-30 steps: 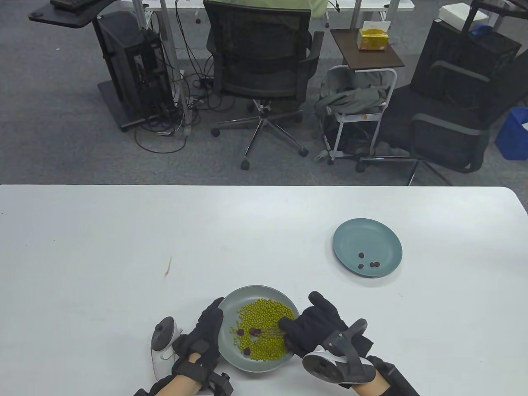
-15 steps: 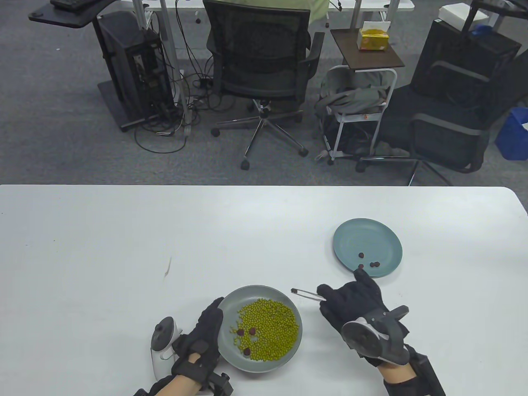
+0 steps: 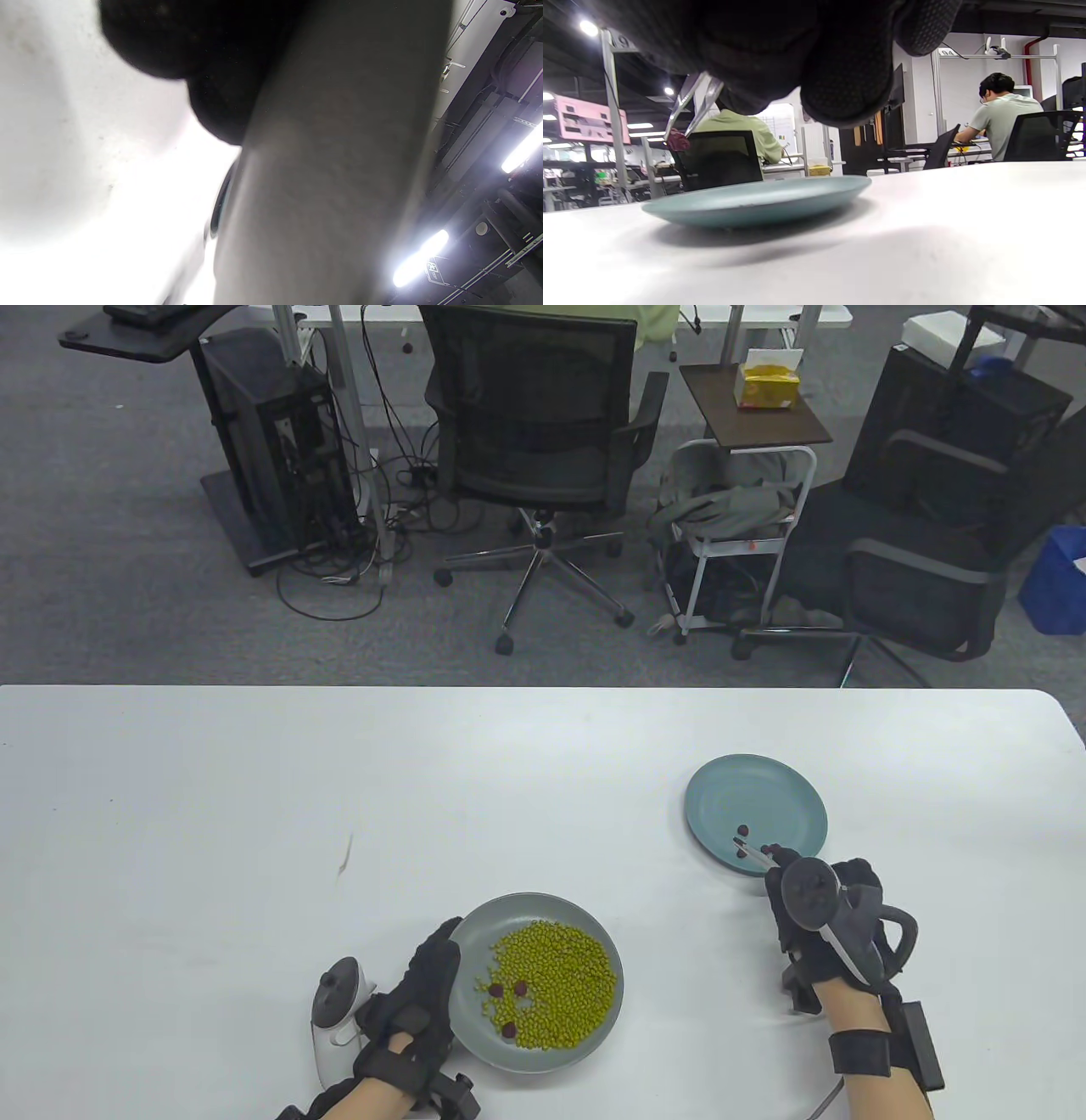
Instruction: Pick cranberries with tweezers into plate
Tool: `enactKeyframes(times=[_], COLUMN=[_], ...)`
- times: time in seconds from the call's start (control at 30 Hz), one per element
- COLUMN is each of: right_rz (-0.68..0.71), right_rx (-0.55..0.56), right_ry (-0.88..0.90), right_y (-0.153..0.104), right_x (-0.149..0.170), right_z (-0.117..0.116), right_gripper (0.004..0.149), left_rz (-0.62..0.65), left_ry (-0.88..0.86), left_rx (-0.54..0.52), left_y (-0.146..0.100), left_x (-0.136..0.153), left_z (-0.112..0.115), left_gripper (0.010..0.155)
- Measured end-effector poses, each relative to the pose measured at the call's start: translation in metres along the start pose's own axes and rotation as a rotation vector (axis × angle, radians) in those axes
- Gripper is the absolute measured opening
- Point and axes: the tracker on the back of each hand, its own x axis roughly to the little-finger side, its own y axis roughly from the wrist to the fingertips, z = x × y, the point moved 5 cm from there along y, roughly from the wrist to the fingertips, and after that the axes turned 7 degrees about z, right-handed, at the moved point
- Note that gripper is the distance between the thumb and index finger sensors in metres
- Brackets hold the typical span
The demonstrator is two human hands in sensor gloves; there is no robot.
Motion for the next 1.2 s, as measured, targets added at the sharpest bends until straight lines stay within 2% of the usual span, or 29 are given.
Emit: enactKeyframes(times=[0.27, 0.33, 0.37, 0.43, 0.77, 0.97, 1.2], right_rz=[-0.017, -0.042, -0.06, -0.057, 0.072, 0.242, 0.47], right_rx=[-0.058, -0.108, -0.096, -0.073, 0.122, 0.189, 0.218], right_ry=[-0.09, -0.078, -0.035, -0.029, 0.136, 0.154, 0.127], right_y=[0.004, 0.005, 0.003, 0.003, -0.021, -0.042, -0.076], right_x=[-0.01, -0.007, -0.004, -0.002, -0.017, -0.063, -0.126], right_z=[-0.019, -0.024, -0.024, -0.018, 0.047, 0.065, 0.069], right_gripper=[0.047, 0.049, 0.05, 0.051, 0.051, 0.05, 0.05], left_rz=[-0.005, -0.006, -0.006, -0.006, -0.002, -0.011, -0.015], left_ry=[0.002, 0.003, 0.001, -0.001, -0.014, -0.029, -0.035], left_rx=[0.006, 0.005, 0.007, 0.006, 0.001, -0.004, -0.002], left_y=[0.0, 0.0, 0.0, -0.001, 0.0, -0.001, -0.001], left_x=[0.001, 0.001, 0.001, 0.001, 0.0, 0.0, 0.0], left_z=[0.002, 0.002, 0.002, 0.002, 0.002, 0.001, 0.002], left_gripper=[0.062, 0.063, 0.062, 0.063, 0.063, 0.063, 0.063])
